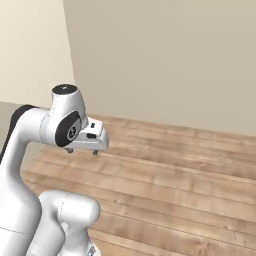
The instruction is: Place the large bottle from the dining counter next to the other large bottle outside the sink, and place the small bottle from the dining counter next to the other small bottle inside the sink.
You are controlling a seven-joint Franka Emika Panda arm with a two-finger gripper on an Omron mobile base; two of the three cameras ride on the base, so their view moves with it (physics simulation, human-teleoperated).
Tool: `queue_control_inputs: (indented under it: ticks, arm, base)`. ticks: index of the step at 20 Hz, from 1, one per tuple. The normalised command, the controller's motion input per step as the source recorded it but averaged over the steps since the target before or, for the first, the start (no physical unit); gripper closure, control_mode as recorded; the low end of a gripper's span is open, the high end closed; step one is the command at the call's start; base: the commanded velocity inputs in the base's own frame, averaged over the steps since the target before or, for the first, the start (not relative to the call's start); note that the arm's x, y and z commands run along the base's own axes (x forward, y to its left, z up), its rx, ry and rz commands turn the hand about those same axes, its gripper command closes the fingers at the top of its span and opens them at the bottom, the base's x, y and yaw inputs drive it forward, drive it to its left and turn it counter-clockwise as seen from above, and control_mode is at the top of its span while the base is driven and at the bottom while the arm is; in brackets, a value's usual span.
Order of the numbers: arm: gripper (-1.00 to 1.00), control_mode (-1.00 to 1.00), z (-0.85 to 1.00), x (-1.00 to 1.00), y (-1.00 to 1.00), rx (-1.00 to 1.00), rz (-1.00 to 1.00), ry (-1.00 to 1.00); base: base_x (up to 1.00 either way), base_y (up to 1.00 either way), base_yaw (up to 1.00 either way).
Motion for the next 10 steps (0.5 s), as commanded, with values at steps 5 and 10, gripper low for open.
queue_control_inputs:
  ticks: [5,10]
  arm:
    - [-1.00,1.00,0.00,0.00,0.00,0.00,0.00,0.00]
    - [-1.00,1.00,0.00,0.00,0.00,0.00,0.00,0.00]
  base:
    - [1.00,0.06,-0.11]
    - [1.00,0.03,-0.11]
